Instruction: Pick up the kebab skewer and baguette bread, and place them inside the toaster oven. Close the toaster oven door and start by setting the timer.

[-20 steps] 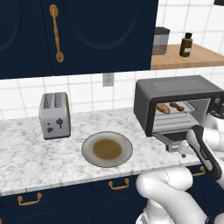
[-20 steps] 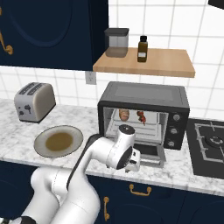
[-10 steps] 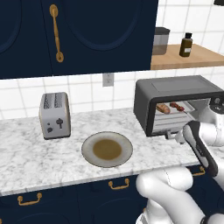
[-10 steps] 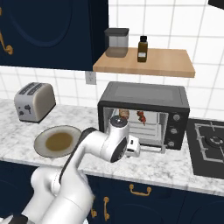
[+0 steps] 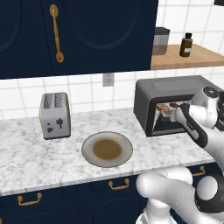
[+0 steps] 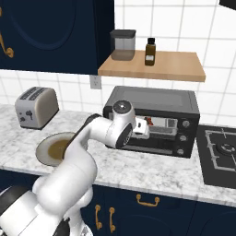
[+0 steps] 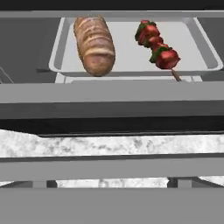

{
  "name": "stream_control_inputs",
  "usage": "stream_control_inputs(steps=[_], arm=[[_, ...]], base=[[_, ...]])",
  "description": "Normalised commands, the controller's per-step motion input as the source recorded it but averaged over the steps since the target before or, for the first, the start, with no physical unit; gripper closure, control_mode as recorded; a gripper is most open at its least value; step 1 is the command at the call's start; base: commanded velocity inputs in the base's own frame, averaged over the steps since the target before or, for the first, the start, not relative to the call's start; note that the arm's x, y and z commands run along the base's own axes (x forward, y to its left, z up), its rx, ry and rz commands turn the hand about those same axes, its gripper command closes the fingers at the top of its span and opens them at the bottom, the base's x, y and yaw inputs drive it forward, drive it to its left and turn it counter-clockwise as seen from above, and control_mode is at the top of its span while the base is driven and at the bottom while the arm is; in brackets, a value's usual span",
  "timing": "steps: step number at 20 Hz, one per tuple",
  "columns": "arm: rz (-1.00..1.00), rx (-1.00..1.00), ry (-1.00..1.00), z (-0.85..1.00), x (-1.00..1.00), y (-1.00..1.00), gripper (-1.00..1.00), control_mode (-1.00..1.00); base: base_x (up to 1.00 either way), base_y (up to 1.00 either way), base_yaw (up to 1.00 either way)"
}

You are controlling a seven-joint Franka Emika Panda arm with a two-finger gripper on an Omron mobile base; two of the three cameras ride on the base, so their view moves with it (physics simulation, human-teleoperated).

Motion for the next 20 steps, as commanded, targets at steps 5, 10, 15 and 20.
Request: stream_control_inputs(steps=[5,10,15,20], arm=[[0.02,-0.16,-0.01,0.01,0.75,0.21,-1.00,-1.00],[0.02,-0.12,-0.05,-0.15,0.71,0.20,-1.00,-1.00],[0.04,-0.02,-0.08,-0.02,0.20,0.06,-1.00,-1.00],[0.01,-0.01,-0.26,0.00,-0.48,0.00,-1.00,-1.00]], base=[[0.00,0.00,0.00],[0.00,0.00,0.00],[0.00,0.00,0.00],[0.00,0.00,0.00]])
